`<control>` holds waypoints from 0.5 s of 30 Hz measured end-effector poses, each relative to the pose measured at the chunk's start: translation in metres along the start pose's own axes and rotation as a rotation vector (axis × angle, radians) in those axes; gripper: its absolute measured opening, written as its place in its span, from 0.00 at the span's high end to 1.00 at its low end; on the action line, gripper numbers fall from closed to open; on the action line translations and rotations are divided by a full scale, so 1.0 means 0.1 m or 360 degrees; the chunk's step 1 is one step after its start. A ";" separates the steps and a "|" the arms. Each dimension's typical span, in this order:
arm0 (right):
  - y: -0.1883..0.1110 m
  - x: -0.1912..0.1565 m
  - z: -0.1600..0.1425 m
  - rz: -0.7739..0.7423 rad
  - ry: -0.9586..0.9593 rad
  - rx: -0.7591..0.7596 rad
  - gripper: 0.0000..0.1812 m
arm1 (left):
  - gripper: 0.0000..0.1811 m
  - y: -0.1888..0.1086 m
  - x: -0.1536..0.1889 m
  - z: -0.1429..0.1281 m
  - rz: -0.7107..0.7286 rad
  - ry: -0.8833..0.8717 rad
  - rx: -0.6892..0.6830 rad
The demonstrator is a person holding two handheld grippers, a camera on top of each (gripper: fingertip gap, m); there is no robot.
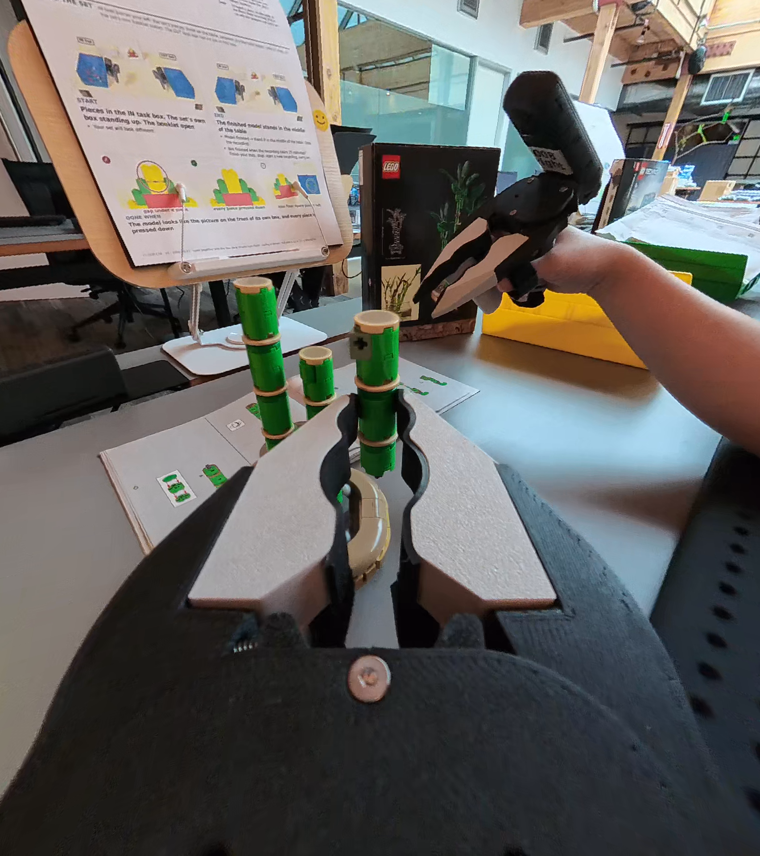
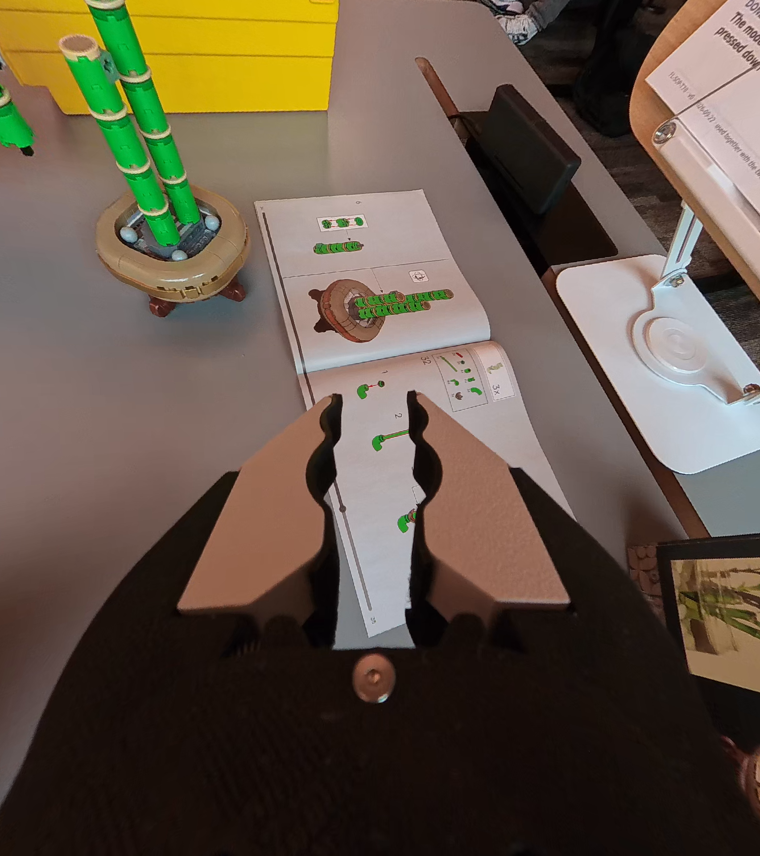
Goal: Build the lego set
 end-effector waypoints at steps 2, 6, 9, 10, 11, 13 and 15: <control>0.01 0.00 -0.01 0.0002 0.0003 -0.0005 0.85 | 0.92 0.01 0.00 -0.02 0.0009 0.0019 -0.0016; 0.01 0.01 -0.02 0.0007 0.0005 -0.0015 0.85 | 0.92 0.03 0.00 -0.03 0.0019 0.0012 -0.0040; 0.02 0.00 -0.02 0.0013 0.0005 -0.0021 0.85 | 0.92 0.02 0.01 -0.03 0.0023 0.0016 -0.0037; 0.02 0.00 -0.03 0.0015 0.0005 -0.0024 0.85 | 0.92 0.02 0.01 -0.03 0.0024 0.0016 -0.0037; 0.03 0.00 -0.03 0.0014 0.0005 -0.0026 0.85 | 0.92 0.02 0.00 -0.03 0.0025 0.0014 -0.0039; 0.03 0.00 -0.03 0.0014 0.0004 -0.0026 0.85 | 0.92 0.03 0.00 -0.05 0.0026 0.0006 -0.0046; 0.02 0.00 -0.03 0.0013 0.0005 -0.0023 0.85 | 0.92 0.03 -0.01 -0.06 0.0021 -0.0006 -0.0051</control>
Point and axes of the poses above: each gripper's, where its closed fingertips meet, y out along the fingers, z out of its top, x = y × z across the jaws, the point moved 8 cm from there along -y, back along the fingers, and after that the axes turned 9 degrees about -x, right-handed, at the moved point
